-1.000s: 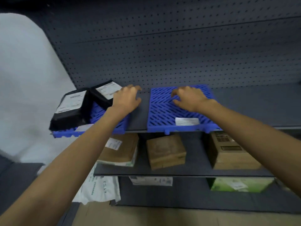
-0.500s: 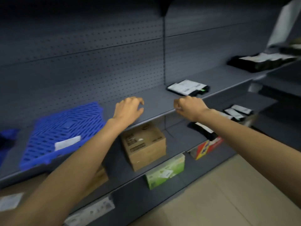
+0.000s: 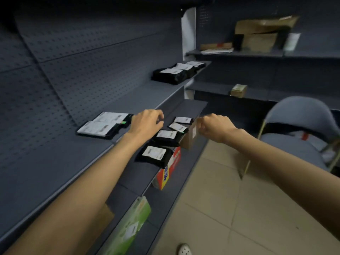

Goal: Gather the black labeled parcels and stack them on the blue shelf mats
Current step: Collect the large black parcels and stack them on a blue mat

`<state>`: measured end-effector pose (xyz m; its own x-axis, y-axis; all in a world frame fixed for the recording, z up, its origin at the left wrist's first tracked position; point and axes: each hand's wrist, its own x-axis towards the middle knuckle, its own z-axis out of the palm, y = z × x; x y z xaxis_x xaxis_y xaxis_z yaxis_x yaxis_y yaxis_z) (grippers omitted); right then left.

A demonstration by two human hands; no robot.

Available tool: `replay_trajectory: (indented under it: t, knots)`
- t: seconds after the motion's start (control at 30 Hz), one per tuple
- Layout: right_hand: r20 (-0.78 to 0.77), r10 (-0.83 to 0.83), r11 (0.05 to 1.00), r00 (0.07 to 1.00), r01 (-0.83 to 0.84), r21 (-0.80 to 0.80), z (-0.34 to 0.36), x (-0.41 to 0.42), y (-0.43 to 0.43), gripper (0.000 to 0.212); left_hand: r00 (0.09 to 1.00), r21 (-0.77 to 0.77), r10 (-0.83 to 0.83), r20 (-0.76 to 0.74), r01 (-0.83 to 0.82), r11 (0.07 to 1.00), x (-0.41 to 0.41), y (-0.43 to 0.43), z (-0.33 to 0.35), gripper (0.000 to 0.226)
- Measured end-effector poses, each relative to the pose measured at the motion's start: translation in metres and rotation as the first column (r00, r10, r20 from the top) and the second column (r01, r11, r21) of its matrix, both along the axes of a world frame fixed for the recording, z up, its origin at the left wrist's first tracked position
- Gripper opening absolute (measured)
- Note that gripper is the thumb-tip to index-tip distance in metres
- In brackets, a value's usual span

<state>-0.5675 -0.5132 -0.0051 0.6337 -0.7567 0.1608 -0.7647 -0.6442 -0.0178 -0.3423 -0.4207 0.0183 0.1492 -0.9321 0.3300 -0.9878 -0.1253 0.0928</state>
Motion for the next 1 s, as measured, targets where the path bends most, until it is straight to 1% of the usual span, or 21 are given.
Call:
replay_trajectory:
  t: [0.17, 0.27, 0.43, 0.6, 0.73, 0.87, 1.0]
  knots:
    - [-0.024, -0.106, 0.994, 0.994, 0.107, 0.020, 0.004, -0.012, -0.086, 0.019, 0.995, 0.007, -0.095, -0.031, 0.096, 0.995, -0.008, -0.117, -0.001, 0.022]
    - [-0.029, -0.127, 0.992, 0.992, 0.127, 0.011, 0.017, -0.006, -0.146, 0.020, 0.991, -0.001, -0.132, -0.032, 0.132, 0.991, -0.001, -0.183, 0.005, 0.022]
    - [0.045, -0.154, 0.988, 0.987, 0.155, -0.010, 0.030, 0.007, -0.239, 0.019, 0.989, -0.021, -0.145, -0.035, 0.144, 0.989, 0.015, -0.285, 0.011, 0.020]
    - [0.014, -0.175, 0.983, 0.984, 0.174, 0.055, 0.012, 0.010, -0.309, 0.019, 0.986, 0.052, -0.161, -0.041, 0.163, 0.985, 0.017, -0.360, -0.001, 0.021]
    - [0.047, -0.147, 0.988, 0.988, 0.145, 0.051, 0.010, 0.018, -0.374, 0.017, 0.995, 0.065, -0.095, -0.013, 0.095, 0.993, 0.030, -0.416, -0.002, 0.020]
    - [0.081, -0.073, 0.997, 0.994, 0.070, 0.043, 0.005, 0.036, -0.442, 0.020, 1.000, 0.064, 0.000, 0.004, 0.000, 0.998, 0.044, -0.468, -0.004, 0.022]
    - [0.029, 0.056, 0.996, 0.998, -0.058, 0.062, -0.009, 0.051, -0.518, 0.017, 0.991, 0.020, 0.132, 0.004, -0.132, 0.991, 0.047, -0.520, -0.014, 0.027]
